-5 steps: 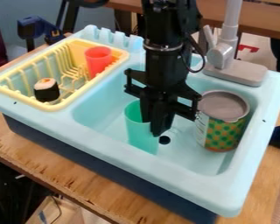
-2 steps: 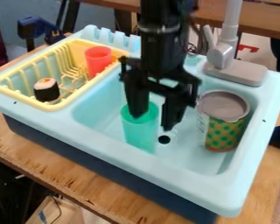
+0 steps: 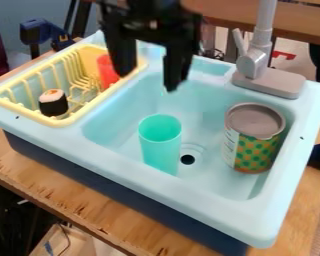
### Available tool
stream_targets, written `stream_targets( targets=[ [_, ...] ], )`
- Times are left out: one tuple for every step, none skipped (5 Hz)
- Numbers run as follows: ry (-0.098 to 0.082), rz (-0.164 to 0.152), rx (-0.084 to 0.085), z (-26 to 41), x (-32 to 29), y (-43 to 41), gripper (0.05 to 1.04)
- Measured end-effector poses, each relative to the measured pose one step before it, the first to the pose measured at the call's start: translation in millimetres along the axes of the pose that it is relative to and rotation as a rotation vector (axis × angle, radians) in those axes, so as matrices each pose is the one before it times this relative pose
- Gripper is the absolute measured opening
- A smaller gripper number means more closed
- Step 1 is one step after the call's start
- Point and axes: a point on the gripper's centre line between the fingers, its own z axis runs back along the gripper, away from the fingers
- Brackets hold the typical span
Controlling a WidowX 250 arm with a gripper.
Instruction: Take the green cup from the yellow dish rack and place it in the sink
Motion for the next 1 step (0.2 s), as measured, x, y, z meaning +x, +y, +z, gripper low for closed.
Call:
stream_targets(
  targets=[
    [-0.0011,-0.0038,0.0177,15.44,1.74,21.67,1.002]
  ],
)
